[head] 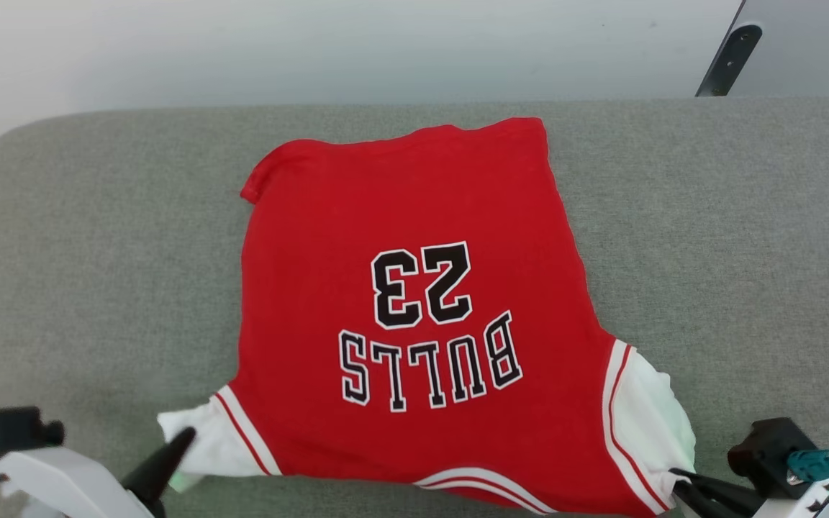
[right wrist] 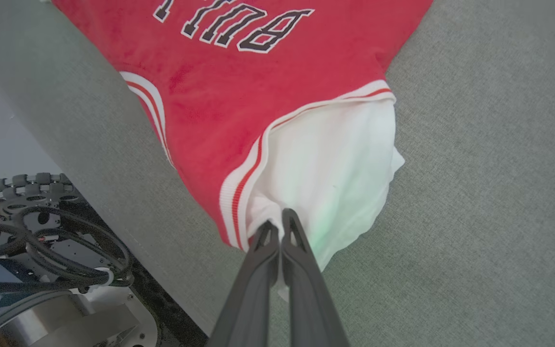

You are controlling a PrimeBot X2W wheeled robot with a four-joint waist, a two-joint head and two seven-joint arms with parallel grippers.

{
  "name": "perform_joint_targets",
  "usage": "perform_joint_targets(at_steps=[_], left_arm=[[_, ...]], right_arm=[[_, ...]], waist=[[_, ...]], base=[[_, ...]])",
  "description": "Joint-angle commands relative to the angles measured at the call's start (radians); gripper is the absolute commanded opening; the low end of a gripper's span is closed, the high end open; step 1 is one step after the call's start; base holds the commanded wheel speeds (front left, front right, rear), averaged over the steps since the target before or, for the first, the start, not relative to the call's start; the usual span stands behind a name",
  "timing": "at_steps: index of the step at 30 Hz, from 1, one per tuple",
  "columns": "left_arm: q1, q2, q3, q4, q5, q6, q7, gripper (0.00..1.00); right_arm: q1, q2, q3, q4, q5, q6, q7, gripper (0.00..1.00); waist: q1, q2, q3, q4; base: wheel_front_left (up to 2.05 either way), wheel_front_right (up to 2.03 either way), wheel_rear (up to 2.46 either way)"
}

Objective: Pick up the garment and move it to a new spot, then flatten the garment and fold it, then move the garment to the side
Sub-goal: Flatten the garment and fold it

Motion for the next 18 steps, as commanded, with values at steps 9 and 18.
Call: perform_joint_targets(at_steps=[9, 18], left_arm=[[-0.034, -0.15, -0.053, 0.143, 0.021, -0.004, -0.031, 0.0], [-0.105, -0.273, -0.118, 0.354, 0.092, -0.02, -0.054, 0.0]], right_arm=[[-0.062, 0.024, 0.09, 0.164, 0.032, -0.001, -0.033, 0.0], [-0.178, 0.024, 0.217, 0.356, 0.032, -0.001, -0.125, 0.0]], waist=[[0.0, -0.0001, 0.024, -0.003], [0.0, -0.0001, 0.063, 0.015]], base=[[0.0, 0.0, 0.0], [0.0, 0.0, 0.0]])
